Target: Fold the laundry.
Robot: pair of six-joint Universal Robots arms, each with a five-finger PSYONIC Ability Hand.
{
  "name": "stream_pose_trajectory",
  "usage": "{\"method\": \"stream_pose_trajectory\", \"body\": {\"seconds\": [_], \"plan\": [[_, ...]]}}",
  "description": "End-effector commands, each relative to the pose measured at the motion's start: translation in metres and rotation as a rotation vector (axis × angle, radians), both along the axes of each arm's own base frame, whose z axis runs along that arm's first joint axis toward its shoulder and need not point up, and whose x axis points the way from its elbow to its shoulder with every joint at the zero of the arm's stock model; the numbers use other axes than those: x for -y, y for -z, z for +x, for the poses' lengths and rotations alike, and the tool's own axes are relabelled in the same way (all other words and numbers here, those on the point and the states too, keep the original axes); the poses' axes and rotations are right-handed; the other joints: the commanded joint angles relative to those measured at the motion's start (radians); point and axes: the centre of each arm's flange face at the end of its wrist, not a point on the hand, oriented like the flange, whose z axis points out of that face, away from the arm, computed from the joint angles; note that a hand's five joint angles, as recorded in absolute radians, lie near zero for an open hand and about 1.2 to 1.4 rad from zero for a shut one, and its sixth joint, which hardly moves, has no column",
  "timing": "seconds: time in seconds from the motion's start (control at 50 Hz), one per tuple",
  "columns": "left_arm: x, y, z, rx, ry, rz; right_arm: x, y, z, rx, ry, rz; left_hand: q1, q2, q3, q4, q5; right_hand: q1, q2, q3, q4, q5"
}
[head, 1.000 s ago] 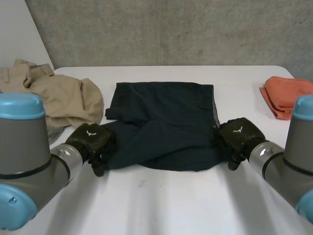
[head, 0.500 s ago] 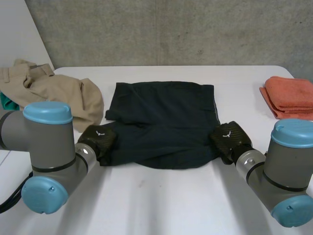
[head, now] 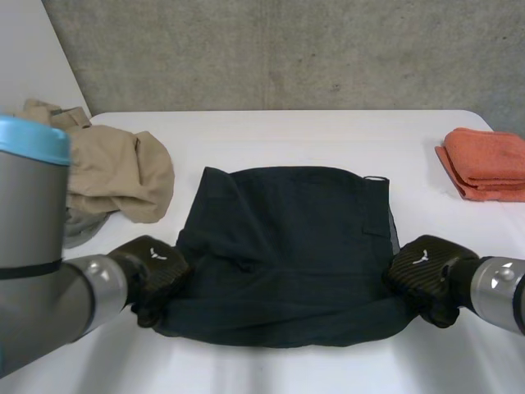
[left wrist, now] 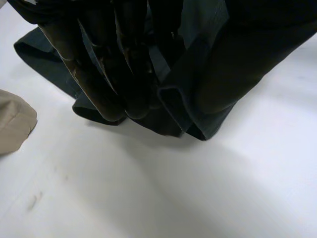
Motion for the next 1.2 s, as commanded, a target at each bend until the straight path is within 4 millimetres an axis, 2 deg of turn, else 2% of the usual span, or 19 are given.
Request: {"method": "stream_pose_trajectory", "body": {"seconds": [0.02,0.1,0.18,0.2,0.26,0.28,0.36,0.4,0.5,0.56,0.64,0.66,0.72,0.82,0.9,0.98,1.04,1.06,1.2], "plan": [[0.053,0.028,-0.024,0.022,-0.054,-0.099,0.025,0.029,0.021,-0.001,0.027,-0.038,0.237,0.202,0.211,0.202,0.233,0.337,0.239,0.218,0.198,0.218],[0.09,0.01,-0.039,-0.027,-0.096,-0.236,0.061,0.021,0.036,0.039,0.1,-0.204,0.237,0.202,0.211,0.202,0.233,0.337,0.239,0.218,0.198,0.218],[0.128,-0.063,-0.05,-0.207,-0.146,-0.517,0.105,-0.03,0.05,0.19,0.219,-0.479,0.237,0.202,0.211,0.202,0.233,0.337,0.239,0.218,0.198,0.218],[0.138,-0.102,-0.052,-0.316,-0.163,-0.657,0.121,-0.058,0.054,0.281,0.263,-0.597,0.237,0.202,0.211,0.202,0.233,0.337,0.239,0.218,0.198,0.218],[0.149,-0.159,-0.05,-0.501,-0.184,-0.868,0.137,-0.105,0.057,0.433,0.306,-0.772,0.237,0.202,0.211,0.202,0.233,0.337,0.239,0.218,0.198,0.218],[0.154,-0.194,-0.044,-0.616,-0.199,-0.996,0.143,-0.133,0.06,0.535,0.31,-0.874,0.237,0.202,0.211,0.202,0.233,0.337,0.239,0.218,0.198,0.218],[0.155,-0.247,-0.033,-0.832,-0.204,-1.187,0.148,-0.182,0.064,0.725,0.281,-1.055,0.237,0.202,0.211,0.202,0.233,0.337,0.239,0.218,0.198,0.218],[0.154,-0.25,-0.033,-0.857,-0.201,-1.181,0.148,-0.193,0.068,0.769,0.258,-1.105,0.237,0.202,0.211,0.202,0.233,0.337,0.239,0.218,0.198,0.218],[0.157,-0.218,-0.035,-0.785,-0.203,-1.029,0.145,-0.187,0.082,0.793,0.209,-1.097,0.237,0.202,0.211,0.202,0.233,0.337,0.239,0.218,0.198,0.218],[0.16,-0.191,-0.034,-0.73,-0.218,-0.933,0.143,-0.162,0.091,0.761,0.176,-1.017,0.237,0.202,0.211,0.202,0.233,0.337,0.239,0.218,0.198,0.218],[0.163,-0.134,-0.033,-0.643,-0.256,-0.759,0.144,-0.116,0.094,0.69,0.172,-0.883,0.237,0.202,0.211,0.202,0.233,0.337,0.239,0.218,0.198,0.218],[0.163,-0.107,-0.033,-0.601,-0.265,-0.69,0.143,-0.091,0.093,0.648,0.177,-0.814,0.237,0.202,0.211,0.202,0.233,0.337,0.239,0.218,0.198,0.218],[0.16,-0.067,-0.034,-0.541,-0.274,-0.591,0.141,-0.051,0.091,0.583,0.19,-0.709,0.237,0.202,0.211,0.202,0.233,0.337,0.239,0.218,0.198,0.218],[0.164,0.032,-0.037,-0.384,-0.278,-0.42,0.131,0.039,0.081,0.413,0.196,-0.51,0.237,0.202,0.211,0.202,0.233,0.337,0.239,0.218,0.198,0.218],[0.167,0.081,-0.032,-0.264,-0.293,-0.35,0.125,0.077,0.076,0.301,0.173,-0.451,0.237,0.202,0.211,0.202,0.233,0.337,0.239,0.218,0.198,0.218],[0.172,0.072,-0.03,-0.248,-0.315,-0.387,0.121,0.082,0.072,0.259,0.161,-0.445,0.223,0.188,0.196,0.187,0.219,0.337,0.239,0.218,0.198,0.218],[0.172,0.058,-0.033,-0.278,-0.315,-0.417,0.118,0.077,0.072,0.264,0.164,-0.44,-0.067,-0.102,-0.093,-0.102,-0.07,0.337,0.239,0.218,0.198,0.218],[0.173,0.05,-0.035,-0.304,-0.308,-0.432,0.116,0.072,0.072,0.275,0.169,-0.436,-0.289,-0.324,-0.315,-0.324,-0.292,0.337,0.239,0.218,0.198,0.218],[0.167,0.035,-0.039,-0.344,-0.262,-0.446,0.109,0.06,0.072,0.323,0.207,-0.414,-0.74,-0.775,-0.766,-0.775,-0.744,0.337,0.239,0.218,0.198,0.218]]}}
